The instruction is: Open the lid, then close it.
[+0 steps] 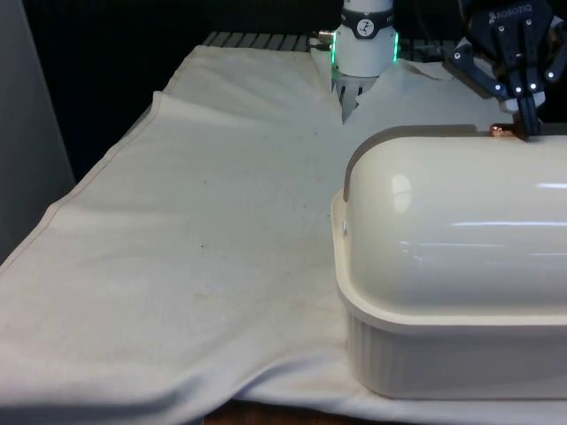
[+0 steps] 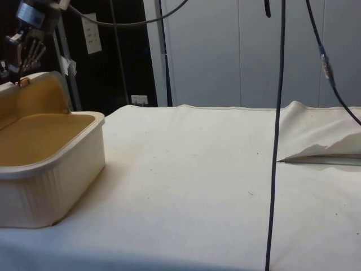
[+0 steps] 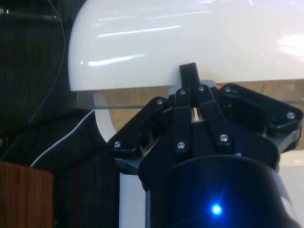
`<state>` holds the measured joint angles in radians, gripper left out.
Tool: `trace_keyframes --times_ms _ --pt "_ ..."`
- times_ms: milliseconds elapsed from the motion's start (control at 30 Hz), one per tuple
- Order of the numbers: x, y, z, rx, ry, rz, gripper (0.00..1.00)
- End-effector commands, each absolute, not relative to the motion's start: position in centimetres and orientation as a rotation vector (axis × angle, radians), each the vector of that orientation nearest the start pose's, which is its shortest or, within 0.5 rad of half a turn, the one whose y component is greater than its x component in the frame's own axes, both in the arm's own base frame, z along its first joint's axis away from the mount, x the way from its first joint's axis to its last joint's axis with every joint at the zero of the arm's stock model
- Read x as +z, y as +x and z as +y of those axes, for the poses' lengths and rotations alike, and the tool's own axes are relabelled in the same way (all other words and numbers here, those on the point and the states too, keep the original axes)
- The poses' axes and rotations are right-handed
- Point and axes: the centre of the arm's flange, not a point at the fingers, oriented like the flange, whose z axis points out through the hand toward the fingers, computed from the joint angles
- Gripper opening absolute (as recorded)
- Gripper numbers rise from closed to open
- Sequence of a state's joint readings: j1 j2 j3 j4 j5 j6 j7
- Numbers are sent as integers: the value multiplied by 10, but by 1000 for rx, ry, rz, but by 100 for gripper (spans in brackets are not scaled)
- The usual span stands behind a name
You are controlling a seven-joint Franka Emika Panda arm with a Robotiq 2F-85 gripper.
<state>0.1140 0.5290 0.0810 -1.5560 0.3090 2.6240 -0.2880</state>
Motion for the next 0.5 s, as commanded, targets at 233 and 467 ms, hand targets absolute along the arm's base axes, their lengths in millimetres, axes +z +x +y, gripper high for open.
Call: trace_keyframes --times_ms 233,467 --pt "403 711 121 -726 -2797 -327 0" --pt "402 696 121 -675 -2809 -330 0"
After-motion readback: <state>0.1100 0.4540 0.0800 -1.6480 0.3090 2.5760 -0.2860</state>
